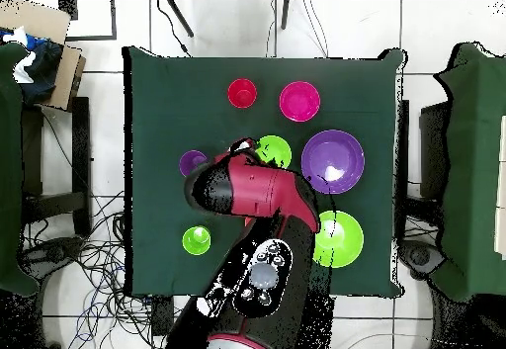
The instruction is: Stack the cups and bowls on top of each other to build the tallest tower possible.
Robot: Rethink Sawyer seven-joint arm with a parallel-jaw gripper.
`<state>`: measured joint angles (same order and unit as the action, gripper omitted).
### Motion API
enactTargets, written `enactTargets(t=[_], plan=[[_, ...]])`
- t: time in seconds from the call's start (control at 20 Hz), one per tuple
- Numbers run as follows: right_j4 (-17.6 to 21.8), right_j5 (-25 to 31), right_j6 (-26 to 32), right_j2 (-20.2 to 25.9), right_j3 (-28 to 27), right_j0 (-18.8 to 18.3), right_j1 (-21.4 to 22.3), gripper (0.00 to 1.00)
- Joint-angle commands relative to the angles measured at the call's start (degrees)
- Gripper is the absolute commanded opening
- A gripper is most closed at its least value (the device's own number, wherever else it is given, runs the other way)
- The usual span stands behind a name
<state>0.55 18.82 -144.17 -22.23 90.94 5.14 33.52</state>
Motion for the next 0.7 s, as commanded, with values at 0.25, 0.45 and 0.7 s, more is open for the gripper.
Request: enactTargets(t=[0.25,0.45,0.7], plan=[[-1.77,7.65,-3.88,1.53,-8.89,-0.51,-4.72,1.0],[-1.97,5.59,-4.62,1.56,-7.56,0.03,-5.37,1.0],[-2.08,4.1,-4.74,1.95,-6.17,0.16,-5.42,1.0]])
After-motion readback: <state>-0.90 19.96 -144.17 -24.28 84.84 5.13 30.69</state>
